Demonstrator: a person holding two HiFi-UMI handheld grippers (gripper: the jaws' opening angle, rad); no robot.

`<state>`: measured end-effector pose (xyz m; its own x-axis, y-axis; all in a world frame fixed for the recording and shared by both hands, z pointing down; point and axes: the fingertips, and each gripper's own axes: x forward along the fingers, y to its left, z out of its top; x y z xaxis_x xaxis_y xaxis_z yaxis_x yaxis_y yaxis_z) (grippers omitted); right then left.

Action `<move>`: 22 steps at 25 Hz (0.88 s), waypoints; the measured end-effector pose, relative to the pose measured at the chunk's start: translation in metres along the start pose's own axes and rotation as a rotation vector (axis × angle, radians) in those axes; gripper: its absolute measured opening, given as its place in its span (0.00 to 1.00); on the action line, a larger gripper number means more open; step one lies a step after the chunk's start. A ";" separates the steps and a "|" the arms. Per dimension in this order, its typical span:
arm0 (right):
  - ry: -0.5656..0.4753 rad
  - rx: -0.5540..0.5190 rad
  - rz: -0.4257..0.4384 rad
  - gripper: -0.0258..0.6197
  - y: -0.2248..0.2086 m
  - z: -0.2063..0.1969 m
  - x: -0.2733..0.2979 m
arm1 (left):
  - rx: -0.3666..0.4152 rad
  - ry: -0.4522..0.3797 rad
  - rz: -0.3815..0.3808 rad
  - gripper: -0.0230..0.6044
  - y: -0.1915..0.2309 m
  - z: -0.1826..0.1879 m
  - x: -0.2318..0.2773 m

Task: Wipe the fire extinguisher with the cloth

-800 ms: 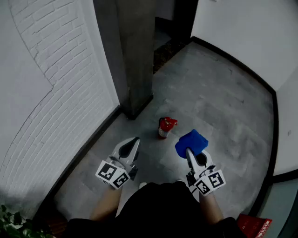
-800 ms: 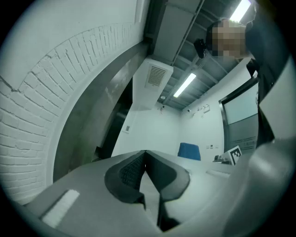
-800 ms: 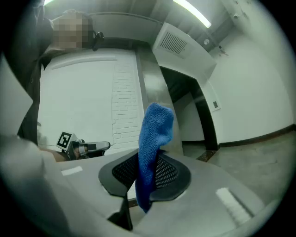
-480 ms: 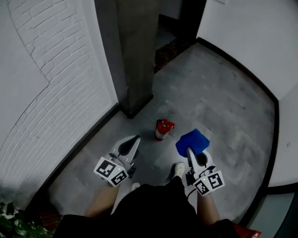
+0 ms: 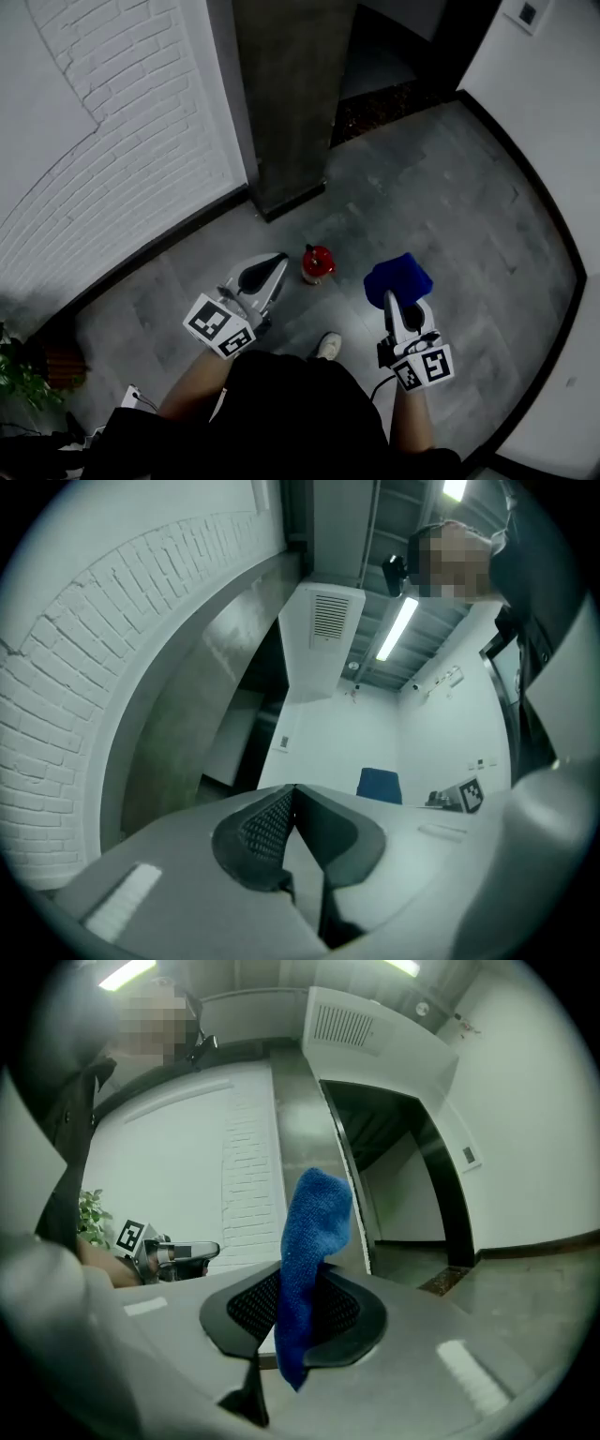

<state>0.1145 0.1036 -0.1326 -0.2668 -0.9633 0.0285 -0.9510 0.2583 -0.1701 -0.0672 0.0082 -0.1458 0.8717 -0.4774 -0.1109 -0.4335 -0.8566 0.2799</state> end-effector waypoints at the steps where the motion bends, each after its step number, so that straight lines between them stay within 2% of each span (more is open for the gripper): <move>1: 0.008 0.004 0.015 0.13 -0.013 0.002 0.000 | 0.003 -0.007 0.019 0.04 -0.004 -0.003 0.009; 6: 0.056 0.004 0.067 0.13 -0.057 0.005 0.012 | -0.001 0.006 0.073 0.04 -0.014 -0.009 0.043; 12: 0.110 0.045 0.084 0.13 -0.058 -0.021 0.029 | 0.029 0.088 0.081 0.04 -0.001 -0.030 0.049; 16: 0.160 0.066 0.082 0.13 -0.049 -0.058 0.040 | 0.031 0.142 0.059 0.04 0.014 -0.057 0.046; 22: 0.208 0.067 0.107 0.13 -0.051 -0.138 0.061 | 0.030 0.186 0.059 0.04 0.042 -0.130 0.044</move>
<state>0.1255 0.0419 0.0141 -0.3989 -0.8932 0.2077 -0.9047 0.3465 -0.2478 -0.0178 -0.0237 -0.0152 0.8708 -0.4845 0.0838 -0.4889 -0.8352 0.2517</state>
